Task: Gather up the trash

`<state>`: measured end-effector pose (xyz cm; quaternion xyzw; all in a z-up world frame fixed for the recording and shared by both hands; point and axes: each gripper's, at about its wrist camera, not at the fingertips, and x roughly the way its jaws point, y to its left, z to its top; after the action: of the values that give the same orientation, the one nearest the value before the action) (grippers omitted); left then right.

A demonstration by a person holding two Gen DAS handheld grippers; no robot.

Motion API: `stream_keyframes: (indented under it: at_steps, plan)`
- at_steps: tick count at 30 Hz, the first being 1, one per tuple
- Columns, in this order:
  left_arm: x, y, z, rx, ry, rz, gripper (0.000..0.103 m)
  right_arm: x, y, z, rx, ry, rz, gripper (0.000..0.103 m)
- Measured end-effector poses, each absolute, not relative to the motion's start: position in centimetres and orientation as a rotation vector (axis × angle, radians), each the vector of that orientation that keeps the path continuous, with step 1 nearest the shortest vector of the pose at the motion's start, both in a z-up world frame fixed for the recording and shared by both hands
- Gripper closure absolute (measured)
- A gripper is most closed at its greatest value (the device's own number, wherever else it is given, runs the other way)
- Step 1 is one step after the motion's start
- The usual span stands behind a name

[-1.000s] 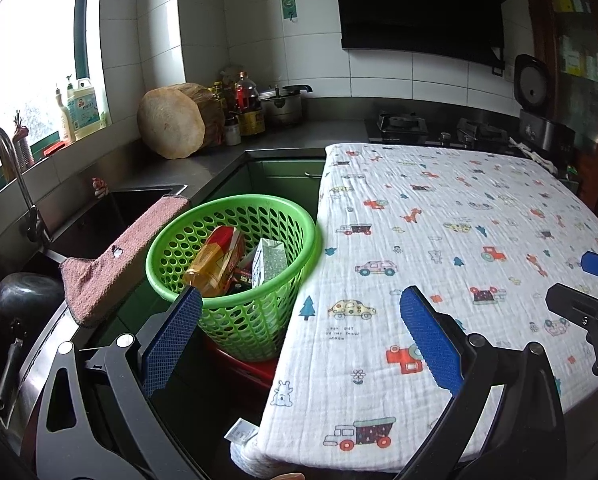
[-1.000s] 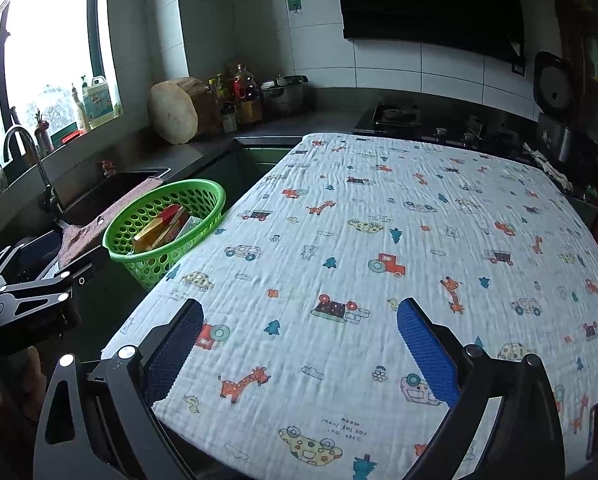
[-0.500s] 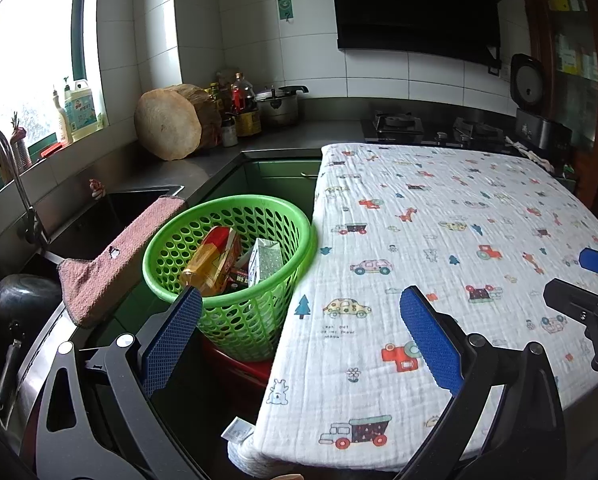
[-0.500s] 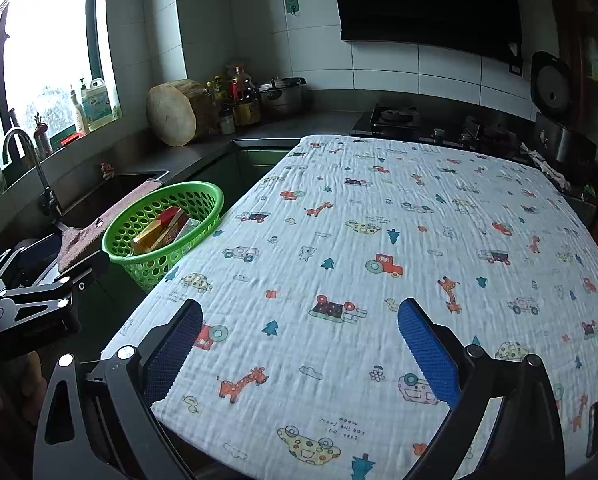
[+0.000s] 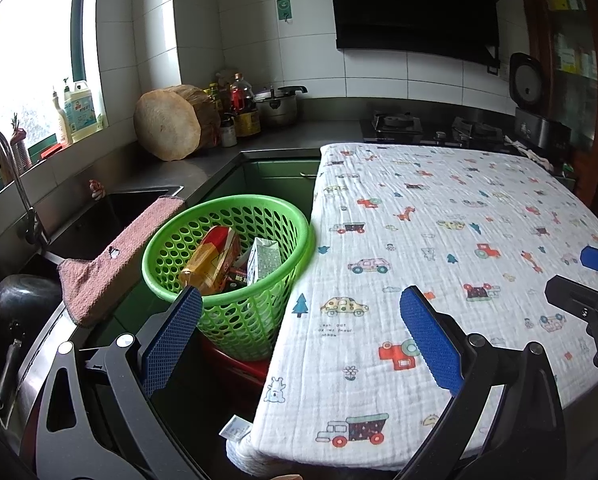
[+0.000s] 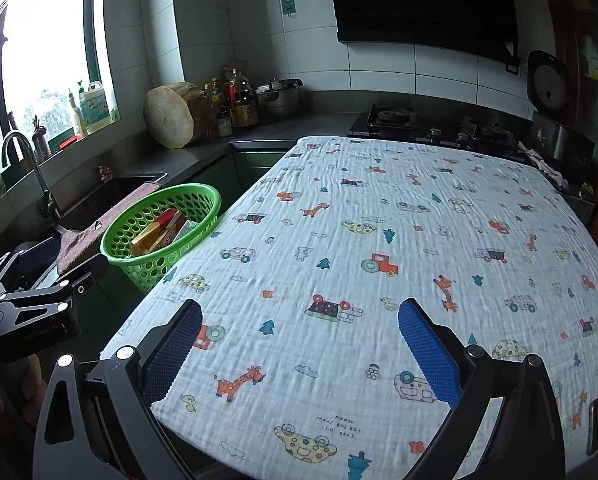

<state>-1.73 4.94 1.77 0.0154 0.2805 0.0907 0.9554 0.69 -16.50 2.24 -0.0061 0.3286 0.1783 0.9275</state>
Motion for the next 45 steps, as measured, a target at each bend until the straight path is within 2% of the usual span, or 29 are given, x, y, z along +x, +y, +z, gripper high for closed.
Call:
stream_keyframes:
  at_steps: [45]
  plan:
    - [-1.84, 4.83, 1.77, 0.010, 0.563, 0.179, 0.005, 0.48, -16.52, 2.44, -0.023, 0.662, 0.370, 0.007]
